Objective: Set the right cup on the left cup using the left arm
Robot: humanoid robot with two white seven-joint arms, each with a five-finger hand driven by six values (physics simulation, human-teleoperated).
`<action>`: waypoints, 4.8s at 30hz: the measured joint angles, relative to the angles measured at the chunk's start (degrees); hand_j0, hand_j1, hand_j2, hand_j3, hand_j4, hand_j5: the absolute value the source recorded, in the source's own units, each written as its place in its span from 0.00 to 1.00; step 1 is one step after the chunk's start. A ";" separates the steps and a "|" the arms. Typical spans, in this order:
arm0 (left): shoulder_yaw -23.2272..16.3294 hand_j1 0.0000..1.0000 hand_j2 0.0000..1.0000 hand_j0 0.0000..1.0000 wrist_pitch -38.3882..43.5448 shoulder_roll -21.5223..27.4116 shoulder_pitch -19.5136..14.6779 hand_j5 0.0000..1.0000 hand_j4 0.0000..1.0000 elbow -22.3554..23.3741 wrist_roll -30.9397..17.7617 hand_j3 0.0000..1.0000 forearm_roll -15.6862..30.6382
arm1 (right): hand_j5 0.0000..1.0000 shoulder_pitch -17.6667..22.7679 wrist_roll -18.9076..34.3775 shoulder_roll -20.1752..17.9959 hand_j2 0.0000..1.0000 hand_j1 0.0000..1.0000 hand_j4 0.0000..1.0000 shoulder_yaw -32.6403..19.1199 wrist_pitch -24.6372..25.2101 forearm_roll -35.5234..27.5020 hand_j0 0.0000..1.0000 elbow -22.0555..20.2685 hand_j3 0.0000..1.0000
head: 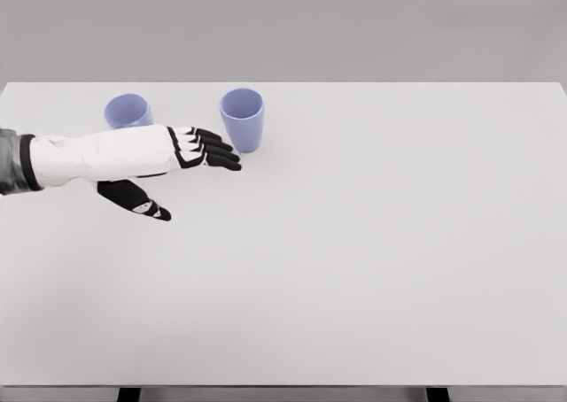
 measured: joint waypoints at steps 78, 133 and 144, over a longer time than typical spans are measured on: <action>-12.67 0.64 0.64 0.64 0.14 -41.42 -26.81 0.64 0.64 68.08 -8.29 0.64 -12.67 | 1.00 0.44 0.00 0.00 1.00 1.00 1.00 -0.17 0.00 -0.04 1.00 0.03 1.00; -24.71 0.54 0.54 0.54 -0.09 -11.37 -37.09 0.54 0.54 47.16 -8.48 0.54 2.87 | 1.00 0.44 0.00 0.00 1.00 1.00 1.00 -0.17 0.00 -0.07 1.00 0.01 1.00; -26.82 0.54 0.54 0.54 -0.08 -11.81 -36.91 0.54 0.54 51.35 -8.47 0.54 2.86 | 1.00 0.44 0.00 0.00 1.00 1.00 1.00 -0.17 0.00 -0.06 1.00 0.01 1.00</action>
